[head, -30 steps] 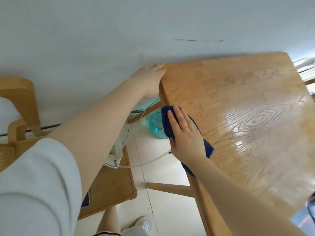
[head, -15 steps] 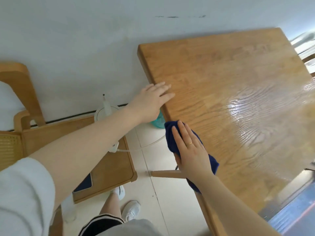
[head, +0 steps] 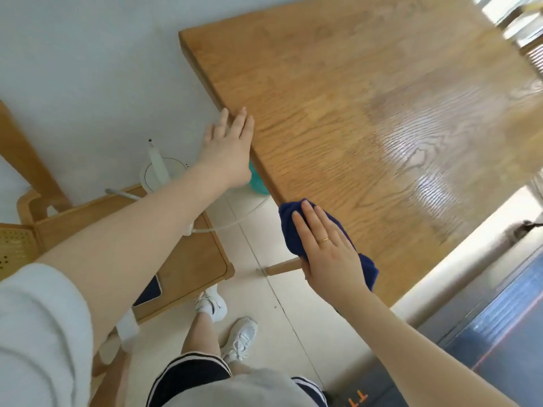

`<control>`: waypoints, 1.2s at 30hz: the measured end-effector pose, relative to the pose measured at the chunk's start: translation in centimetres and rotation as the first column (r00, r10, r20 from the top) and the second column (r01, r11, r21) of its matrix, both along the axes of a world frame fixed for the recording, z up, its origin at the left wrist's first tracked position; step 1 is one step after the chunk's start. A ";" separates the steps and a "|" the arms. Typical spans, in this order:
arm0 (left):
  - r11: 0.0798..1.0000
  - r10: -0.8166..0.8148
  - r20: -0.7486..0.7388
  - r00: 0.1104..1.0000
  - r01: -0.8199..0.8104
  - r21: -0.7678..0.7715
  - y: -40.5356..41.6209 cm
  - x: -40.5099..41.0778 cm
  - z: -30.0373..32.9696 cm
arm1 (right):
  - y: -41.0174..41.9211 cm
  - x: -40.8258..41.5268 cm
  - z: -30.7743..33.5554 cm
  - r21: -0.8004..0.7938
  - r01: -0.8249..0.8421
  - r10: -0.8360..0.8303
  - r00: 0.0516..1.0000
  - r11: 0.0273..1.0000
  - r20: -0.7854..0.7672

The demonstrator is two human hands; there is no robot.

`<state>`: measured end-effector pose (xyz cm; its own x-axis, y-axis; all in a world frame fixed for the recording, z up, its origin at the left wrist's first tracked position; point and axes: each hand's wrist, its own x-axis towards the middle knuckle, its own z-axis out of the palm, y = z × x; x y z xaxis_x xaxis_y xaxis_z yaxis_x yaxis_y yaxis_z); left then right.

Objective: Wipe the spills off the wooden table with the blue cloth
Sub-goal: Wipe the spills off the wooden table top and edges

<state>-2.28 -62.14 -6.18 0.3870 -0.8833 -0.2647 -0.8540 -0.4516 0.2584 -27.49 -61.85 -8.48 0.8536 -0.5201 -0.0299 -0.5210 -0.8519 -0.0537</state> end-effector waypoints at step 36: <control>0.905 -0.403 -0.030 0.915 0.394 -0.159 2.9 -13.5 2.1 | 2.9 -7.8 -1.0 0.337 0.741 -0.813 0.509 0.581 0.284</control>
